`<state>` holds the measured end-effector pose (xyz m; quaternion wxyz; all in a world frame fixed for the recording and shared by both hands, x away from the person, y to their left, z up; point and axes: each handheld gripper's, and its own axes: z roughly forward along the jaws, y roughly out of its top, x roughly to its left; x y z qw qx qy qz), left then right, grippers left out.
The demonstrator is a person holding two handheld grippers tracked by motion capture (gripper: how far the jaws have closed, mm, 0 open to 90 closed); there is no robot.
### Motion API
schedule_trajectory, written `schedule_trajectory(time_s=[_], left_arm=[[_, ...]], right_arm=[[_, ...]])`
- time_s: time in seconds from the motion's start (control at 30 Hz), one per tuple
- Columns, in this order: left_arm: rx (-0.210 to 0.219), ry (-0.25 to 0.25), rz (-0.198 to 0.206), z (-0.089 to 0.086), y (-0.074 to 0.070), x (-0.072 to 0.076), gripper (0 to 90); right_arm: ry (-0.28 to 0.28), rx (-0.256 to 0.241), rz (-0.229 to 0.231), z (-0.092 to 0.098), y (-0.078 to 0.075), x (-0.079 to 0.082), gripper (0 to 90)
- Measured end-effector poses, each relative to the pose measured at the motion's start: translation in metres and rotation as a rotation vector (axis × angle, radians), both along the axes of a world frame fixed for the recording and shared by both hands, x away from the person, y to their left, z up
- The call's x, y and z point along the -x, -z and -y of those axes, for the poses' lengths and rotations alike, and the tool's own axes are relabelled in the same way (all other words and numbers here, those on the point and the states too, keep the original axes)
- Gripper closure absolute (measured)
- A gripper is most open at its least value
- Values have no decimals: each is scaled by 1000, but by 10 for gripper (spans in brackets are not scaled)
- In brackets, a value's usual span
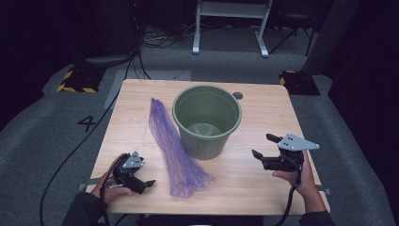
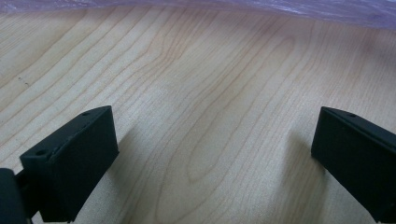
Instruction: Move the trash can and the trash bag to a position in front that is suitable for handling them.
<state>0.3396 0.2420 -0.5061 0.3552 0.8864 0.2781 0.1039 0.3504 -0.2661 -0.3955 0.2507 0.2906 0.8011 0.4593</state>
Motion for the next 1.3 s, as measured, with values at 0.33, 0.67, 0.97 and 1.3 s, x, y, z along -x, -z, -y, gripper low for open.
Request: schedule_trajectory(time_s=[0.33,0.67,0.97,1.3], left_arm=[[-1,2,1,0,0,-1,1],[-1,2,1,0,0,-1,0],[-1,2,1,0,0,-1,0],[-1,2,2,0,0,-1,0]], right_arm=[[-53,-3,43,-26,-38,-14,205],[-161,-34,52,-63,-66,-22,210],[-222,6,58,-89,-73,-23,212],[-310,59,-14,-111,-68,-34,312]])
